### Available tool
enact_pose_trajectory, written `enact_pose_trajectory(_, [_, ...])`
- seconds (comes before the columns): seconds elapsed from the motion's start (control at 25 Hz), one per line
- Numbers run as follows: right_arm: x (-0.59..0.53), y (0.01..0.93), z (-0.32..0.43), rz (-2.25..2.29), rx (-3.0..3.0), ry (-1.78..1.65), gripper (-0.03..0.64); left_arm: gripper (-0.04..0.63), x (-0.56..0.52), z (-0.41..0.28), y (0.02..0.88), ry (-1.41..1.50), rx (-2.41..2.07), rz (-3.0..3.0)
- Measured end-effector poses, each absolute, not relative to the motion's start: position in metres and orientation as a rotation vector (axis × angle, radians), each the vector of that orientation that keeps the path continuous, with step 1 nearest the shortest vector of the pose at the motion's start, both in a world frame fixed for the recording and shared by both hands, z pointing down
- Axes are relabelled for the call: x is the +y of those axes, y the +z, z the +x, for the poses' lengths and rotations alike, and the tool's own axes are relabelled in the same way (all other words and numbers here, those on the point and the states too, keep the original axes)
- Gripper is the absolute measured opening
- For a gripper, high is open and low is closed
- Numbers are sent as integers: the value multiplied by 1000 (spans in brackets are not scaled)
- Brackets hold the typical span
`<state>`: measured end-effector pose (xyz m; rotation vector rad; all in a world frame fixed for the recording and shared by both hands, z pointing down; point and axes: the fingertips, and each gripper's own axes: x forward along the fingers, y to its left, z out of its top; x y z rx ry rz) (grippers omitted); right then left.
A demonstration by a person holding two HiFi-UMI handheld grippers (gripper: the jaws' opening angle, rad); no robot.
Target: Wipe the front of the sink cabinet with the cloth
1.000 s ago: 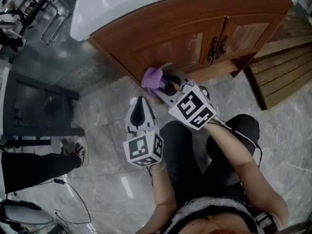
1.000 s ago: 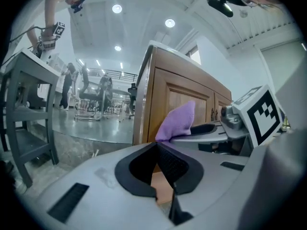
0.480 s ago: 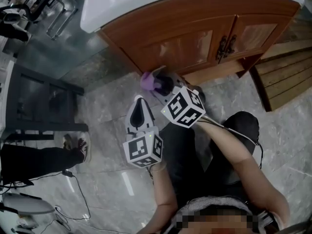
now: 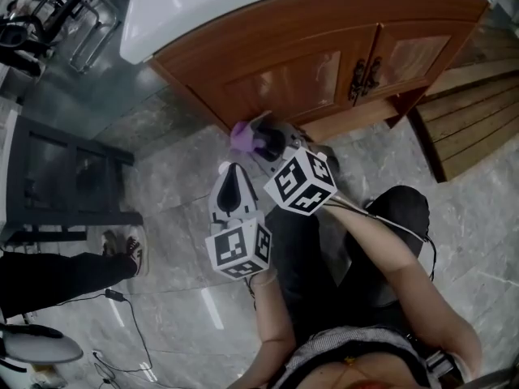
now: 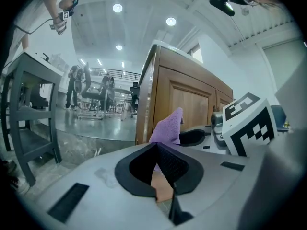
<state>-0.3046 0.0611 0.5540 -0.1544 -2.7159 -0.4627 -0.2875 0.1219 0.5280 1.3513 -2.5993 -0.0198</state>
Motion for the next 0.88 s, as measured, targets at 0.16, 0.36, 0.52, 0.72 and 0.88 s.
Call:
enact_pose_trajectory(0.16, [53,555,-301,-134,-2708,-455,173,6,115,-286,528,-12,-2593,1364])
enact_pose_trajectory(0.36, [36,557,-294,-85,-2696,-446,173,6,105,-280,531,-13,-2573,1387])
enact_pose_trajectory(0.52, [27,557,-290,-66,-2694,-433,173,6,98,-277,533,-15,-2561,1401])
enact_pose_trajectory(0.72, [25,556,-288,-61,-2695,-436,173,6,92,-275,535,-16,-2551,1411])
enact_pose_trajectory(0.88, [18,556,-283,-45,-2691,-435,173,6,86,-273,537,-7,-2542,1423])
